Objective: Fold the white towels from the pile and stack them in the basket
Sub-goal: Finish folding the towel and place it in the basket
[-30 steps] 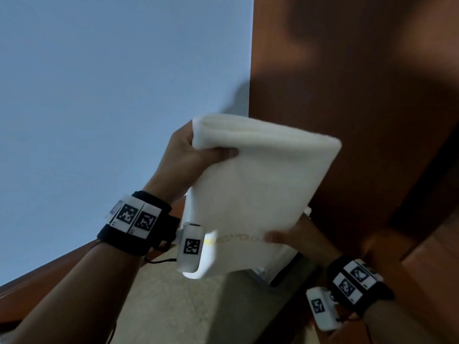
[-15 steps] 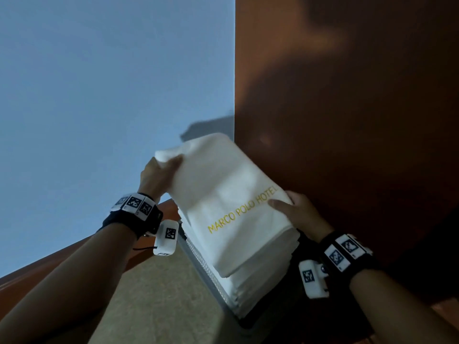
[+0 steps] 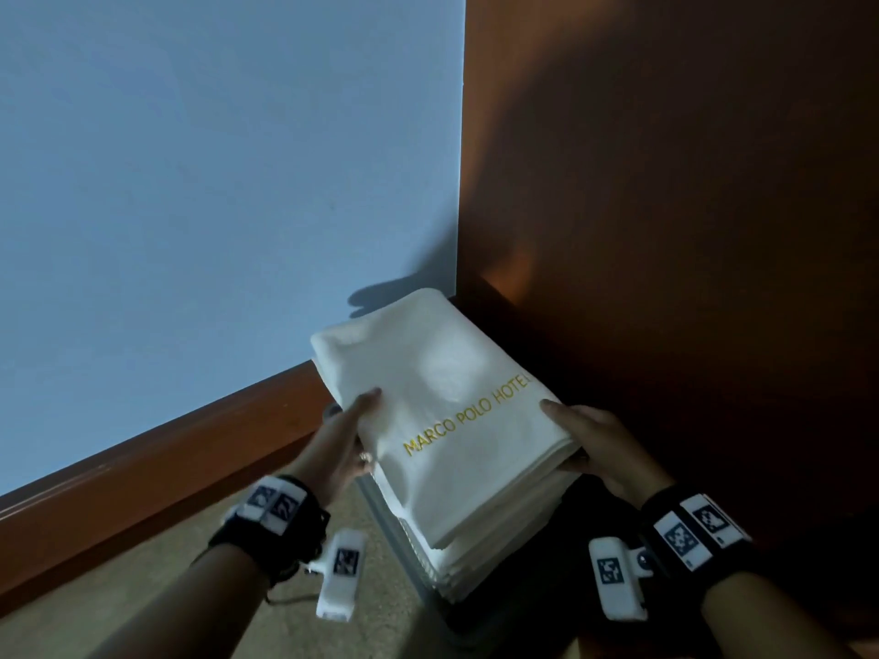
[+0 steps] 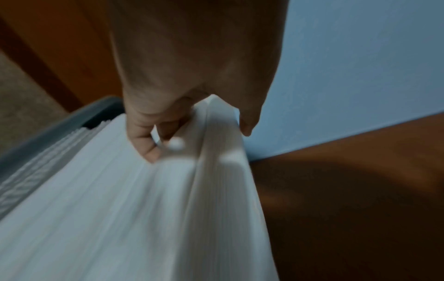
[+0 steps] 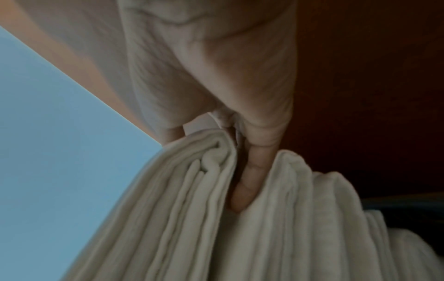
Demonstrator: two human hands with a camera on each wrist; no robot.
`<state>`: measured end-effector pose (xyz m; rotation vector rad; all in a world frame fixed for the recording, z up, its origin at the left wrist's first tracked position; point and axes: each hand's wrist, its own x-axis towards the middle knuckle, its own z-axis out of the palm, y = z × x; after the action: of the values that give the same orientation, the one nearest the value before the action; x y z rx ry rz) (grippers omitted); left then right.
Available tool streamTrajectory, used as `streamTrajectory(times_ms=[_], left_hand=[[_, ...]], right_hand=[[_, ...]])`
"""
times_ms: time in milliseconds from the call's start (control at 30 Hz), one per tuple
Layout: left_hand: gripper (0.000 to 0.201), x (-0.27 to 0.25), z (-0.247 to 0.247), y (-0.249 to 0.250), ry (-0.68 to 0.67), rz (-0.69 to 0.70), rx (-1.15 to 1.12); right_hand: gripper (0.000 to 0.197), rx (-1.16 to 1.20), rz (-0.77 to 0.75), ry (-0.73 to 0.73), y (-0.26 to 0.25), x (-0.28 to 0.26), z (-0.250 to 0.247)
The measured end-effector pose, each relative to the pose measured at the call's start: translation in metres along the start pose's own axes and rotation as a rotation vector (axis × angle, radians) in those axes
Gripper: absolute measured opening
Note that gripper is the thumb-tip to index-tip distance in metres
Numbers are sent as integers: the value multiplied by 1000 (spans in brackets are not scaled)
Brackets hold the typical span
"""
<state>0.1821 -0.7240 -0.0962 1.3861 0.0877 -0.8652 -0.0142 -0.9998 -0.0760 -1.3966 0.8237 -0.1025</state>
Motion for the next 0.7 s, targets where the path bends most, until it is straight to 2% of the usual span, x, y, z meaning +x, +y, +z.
streamTrajectory(times_ms=[67, 133, 167, 200, 267, 333, 367, 433, 500, 600, 633, 700], left_hand=[[48, -11, 5, -22, -96, -21, 95], [52, -18, 12, -30, -125, -49, 124], [57, -28, 19, -25, -134, -45, 105], [55, -38, 27, -17, -156, -26, 54], [35, -55, 42, -3, -187, 24, -5], [15, -69, 58, 5, -164, 144, 6], [13, -73, 64, 7, -144, 202, 35], [16, -77, 71, 7, -114, 215, 67], [15, -78, 69, 3, -144, 88, 138], [48, -72, 56, -4, -231, -144, 357], [56, -67, 49, -4, -219, -178, 403], [61, -52, 34, -1, -139, -138, 399]], right_hand=[[110, -4, -12, -18, 3, -1, 2], [111, 25, -15, -20, 2, -3, 5], [105, 40, -17, -7, 0, -4, 6], [89, 56, -22, 14, -1, -4, 7], [49, 110, -50, 64, -4, -5, 9], [34, 155, -78, 115, -4, -4, 10], [32, 179, -90, 132, -5, -4, 11], [29, 207, -113, 161, -6, -5, 12], [26, 184, -137, 204, -4, -6, 11], [27, 75, -110, 195, 3, -12, 4], [30, 20, -80, 164, 5, -13, 2], [33, -104, -47, 116, 8, -13, -2]])
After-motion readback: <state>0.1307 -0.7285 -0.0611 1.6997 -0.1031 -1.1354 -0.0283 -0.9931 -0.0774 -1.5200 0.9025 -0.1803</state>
